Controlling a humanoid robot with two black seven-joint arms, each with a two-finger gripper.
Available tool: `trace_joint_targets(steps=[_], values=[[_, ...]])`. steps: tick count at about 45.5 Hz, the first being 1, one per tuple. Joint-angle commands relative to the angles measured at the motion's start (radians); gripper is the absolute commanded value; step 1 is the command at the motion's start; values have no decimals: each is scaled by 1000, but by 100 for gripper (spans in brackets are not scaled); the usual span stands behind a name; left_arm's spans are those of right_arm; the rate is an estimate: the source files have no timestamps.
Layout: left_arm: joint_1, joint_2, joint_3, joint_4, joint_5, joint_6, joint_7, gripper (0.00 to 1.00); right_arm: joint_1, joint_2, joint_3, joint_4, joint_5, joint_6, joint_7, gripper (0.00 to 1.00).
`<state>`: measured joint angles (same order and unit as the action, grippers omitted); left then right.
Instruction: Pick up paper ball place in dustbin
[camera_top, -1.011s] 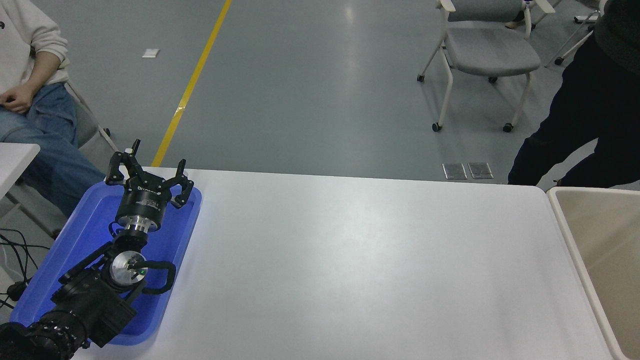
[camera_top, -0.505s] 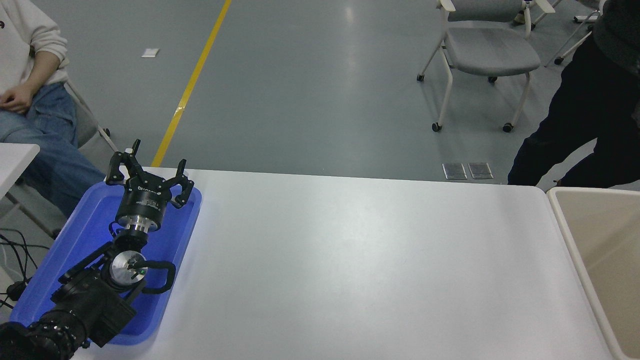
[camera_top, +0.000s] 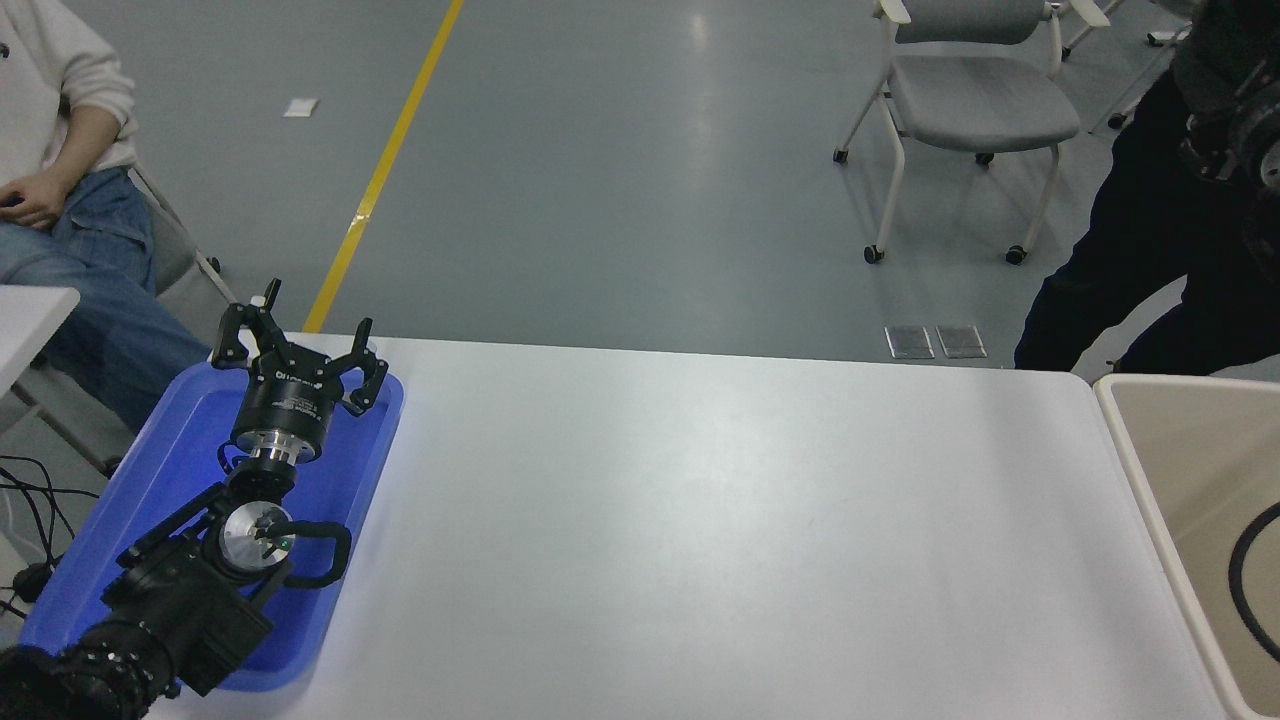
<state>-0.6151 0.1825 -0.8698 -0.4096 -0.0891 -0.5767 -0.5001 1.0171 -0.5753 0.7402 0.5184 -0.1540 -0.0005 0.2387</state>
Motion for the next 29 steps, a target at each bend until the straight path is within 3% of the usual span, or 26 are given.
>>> trace_joint_targets(steps=[1, 8, 17, 29], values=[[0, 0, 0, 0, 0, 0, 0, 100, -132, 70, 70, 12, -1, 2, 123, 100], [0, 0, 0, 0, 0, 0, 0, 100, -224, 133, 132, 48, -1, 39, 137, 100], [0, 0, 0, 0, 0, 0, 0, 100, -322, 215, 169, 51, -2, 48, 218, 100], [0, 0, 0, 0, 0, 0, 0, 100, -390, 282, 171, 51, -1, 80, 278, 100]])
